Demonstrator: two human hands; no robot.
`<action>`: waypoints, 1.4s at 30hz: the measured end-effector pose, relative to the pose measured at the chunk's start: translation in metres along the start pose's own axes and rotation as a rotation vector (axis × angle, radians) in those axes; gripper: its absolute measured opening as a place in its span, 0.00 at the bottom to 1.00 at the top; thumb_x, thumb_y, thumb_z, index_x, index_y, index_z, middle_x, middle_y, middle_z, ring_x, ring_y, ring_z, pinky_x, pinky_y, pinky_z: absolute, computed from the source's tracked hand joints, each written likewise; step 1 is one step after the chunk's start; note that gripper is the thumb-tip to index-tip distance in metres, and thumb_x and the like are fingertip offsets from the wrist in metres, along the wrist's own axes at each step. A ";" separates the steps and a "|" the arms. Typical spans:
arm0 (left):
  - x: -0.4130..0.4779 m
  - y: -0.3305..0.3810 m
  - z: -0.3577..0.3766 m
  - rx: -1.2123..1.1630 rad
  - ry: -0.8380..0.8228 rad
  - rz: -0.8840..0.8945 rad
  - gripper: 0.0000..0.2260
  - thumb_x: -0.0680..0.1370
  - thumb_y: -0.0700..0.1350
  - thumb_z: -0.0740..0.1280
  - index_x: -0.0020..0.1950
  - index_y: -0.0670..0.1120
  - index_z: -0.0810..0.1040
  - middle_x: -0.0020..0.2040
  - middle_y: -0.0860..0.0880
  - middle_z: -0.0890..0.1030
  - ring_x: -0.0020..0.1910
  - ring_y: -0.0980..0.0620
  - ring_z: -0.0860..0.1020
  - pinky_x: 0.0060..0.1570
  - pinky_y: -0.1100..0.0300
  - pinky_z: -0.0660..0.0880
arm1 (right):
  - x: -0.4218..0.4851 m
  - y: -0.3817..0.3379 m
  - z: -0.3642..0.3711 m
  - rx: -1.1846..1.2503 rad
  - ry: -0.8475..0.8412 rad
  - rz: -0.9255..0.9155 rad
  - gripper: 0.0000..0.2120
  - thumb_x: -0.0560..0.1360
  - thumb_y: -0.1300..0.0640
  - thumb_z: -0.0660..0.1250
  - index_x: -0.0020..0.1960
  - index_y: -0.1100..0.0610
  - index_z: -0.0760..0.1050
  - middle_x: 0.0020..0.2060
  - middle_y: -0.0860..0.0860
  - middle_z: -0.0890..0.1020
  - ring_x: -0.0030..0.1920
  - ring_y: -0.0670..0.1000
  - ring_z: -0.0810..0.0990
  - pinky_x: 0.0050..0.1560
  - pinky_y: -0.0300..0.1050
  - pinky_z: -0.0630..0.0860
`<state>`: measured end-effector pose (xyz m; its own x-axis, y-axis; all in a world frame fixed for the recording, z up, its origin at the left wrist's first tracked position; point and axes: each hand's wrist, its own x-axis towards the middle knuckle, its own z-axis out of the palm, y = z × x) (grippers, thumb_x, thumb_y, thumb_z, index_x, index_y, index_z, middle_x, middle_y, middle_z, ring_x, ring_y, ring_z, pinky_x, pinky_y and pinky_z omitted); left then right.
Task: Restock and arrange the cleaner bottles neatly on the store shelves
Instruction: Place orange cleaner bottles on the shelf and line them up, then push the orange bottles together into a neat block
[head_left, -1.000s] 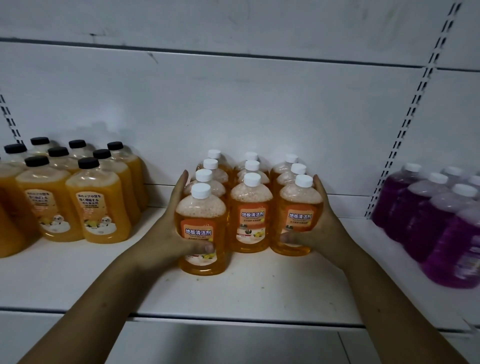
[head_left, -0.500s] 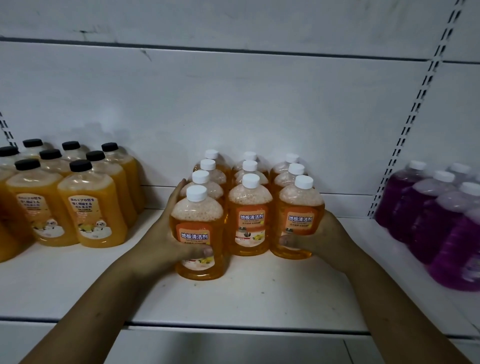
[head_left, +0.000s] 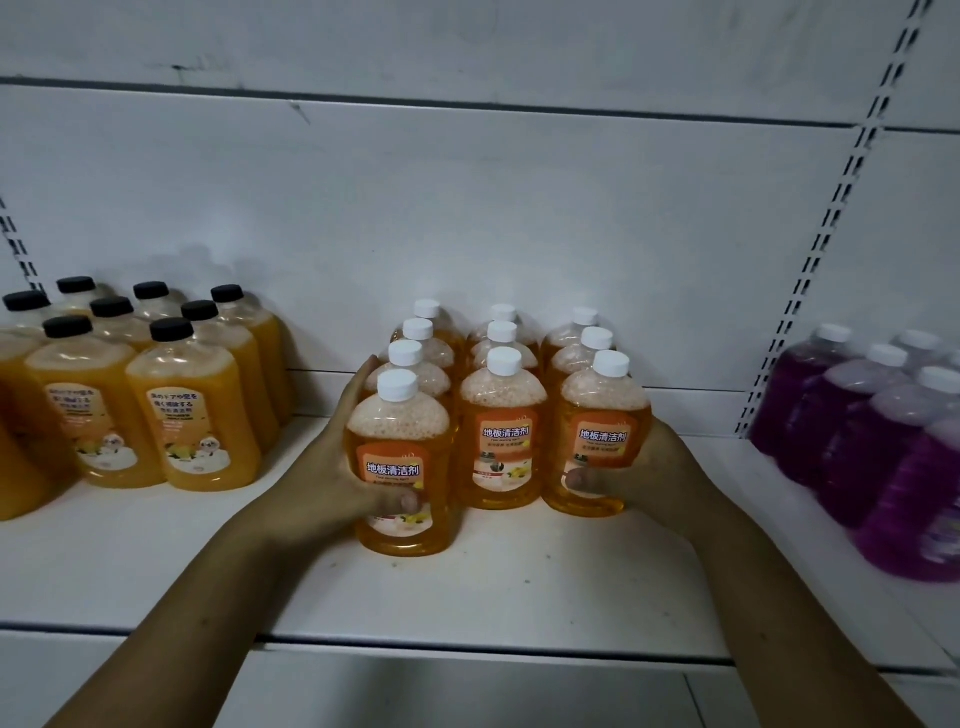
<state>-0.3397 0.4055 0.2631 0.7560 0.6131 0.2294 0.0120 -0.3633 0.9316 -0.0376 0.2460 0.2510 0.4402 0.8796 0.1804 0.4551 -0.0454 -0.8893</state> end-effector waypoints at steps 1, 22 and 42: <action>0.000 0.001 0.000 -0.007 0.004 0.005 0.59 0.58 0.61 0.85 0.82 0.62 0.56 0.72 0.60 0.77 0.70 0.51 0.78 0.64 0.48 0.80 | -0.001 -0.003 -0.002 0.021 0.021 -0.014 0.50 0.53 0.34 0.85 0.69 0.37 0.66 0.62 0.36 0.79 0.62 0.47 0.82 0.45 0.33 0.81; -0.201 0.055 -0.041 1.319 0.495 -0.127 0.35 0.78 0.74 0.58 0.82 0.59 0.62 0.78 0.57 0.71 0.75 0.52 0.71 0.71 0.46 0.72 | -0.079 -0.109 0.127 -0.514 -0.098 -0.926 0.35 0.77 0.33 0.66 0.77 0.51 0.71 0.75 0.51 0.74 0.80 0.57 0.65 0.76 0.66 0.65; -0.425 0.000 -0.209 1.262 0.534 -0.353 0.34 0.79 0.72 0.60 0.81 0.59 0.64 0.73 0.58 0.74 0.70 0.56 0.71 0.63 0.57 0.68 | -0.151 -0.190 0.398 -0.459 -0.355 -0.856 0.36 0.75 0.36 0.68 0.78 0.51 0.69 0.75 0.50 0.74 0.76 0.53 0.70 0.76 0.61 0.67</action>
<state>-0.7977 0.2912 0.2249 0.2591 0.8865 0.3834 0.9291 -0.3372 0.1517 -0.4986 0.3099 0.2250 -0.3901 0.7879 0.4765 0.7926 0.5507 -0.2618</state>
